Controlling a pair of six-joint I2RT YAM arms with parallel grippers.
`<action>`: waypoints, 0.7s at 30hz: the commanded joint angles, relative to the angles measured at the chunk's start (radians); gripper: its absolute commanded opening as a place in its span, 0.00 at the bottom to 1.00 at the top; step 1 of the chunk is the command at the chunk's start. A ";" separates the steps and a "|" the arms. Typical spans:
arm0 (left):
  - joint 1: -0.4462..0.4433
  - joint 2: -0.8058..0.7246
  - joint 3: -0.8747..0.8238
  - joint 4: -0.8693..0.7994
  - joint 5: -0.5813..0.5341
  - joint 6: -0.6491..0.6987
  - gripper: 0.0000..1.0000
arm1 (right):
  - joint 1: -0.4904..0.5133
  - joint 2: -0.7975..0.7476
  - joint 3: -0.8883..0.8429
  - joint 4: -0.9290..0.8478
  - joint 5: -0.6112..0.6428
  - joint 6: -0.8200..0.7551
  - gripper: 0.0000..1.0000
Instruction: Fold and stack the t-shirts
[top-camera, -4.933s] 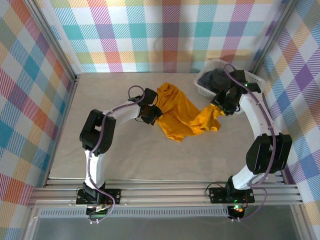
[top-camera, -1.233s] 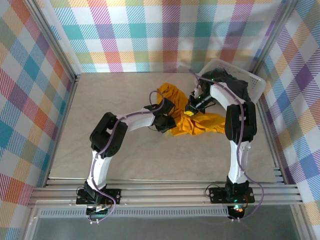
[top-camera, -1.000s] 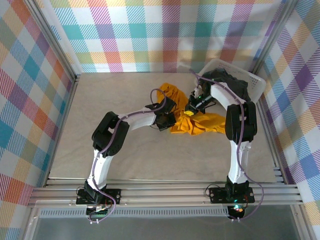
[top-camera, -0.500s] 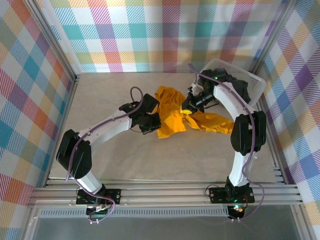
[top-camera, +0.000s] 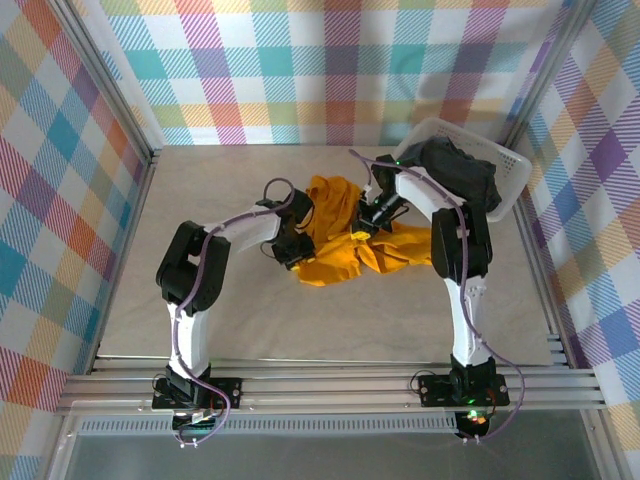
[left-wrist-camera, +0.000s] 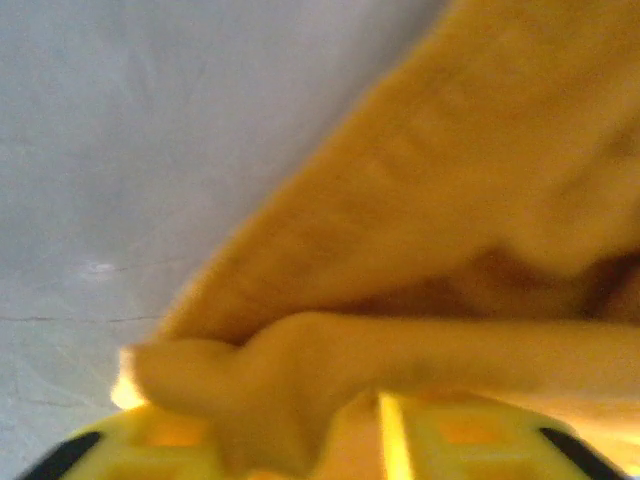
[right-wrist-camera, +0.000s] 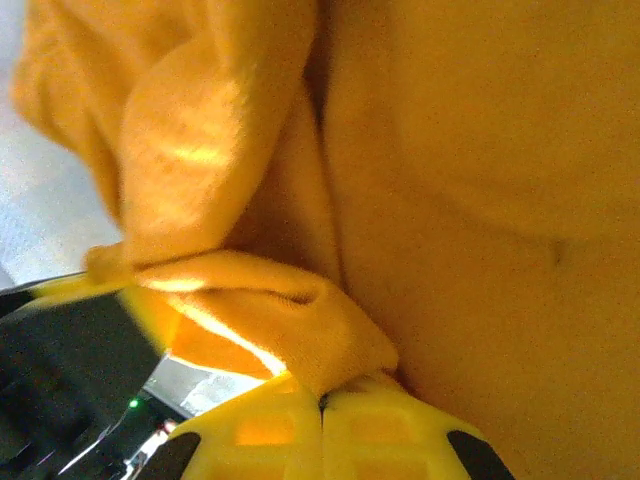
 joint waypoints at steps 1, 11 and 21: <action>-0.013 -0.052 0.033 -0.137 -0.078 0.041 0.50 | 0.007 -0.036 0.028 -0.038 0.041 -0.025 0.00; -0.117 -0.131 -0.062 -0.180 -0.095 -0.012 0.65 | 0.009 -0.294 -0.229 0.086 0.108 0.056 0.37; -0.102 0.080 0.078 -0.110 -0.220 -0.041 0.26 | -0.027 -0.578 -0.483 0.180 0.275 0.113 0.41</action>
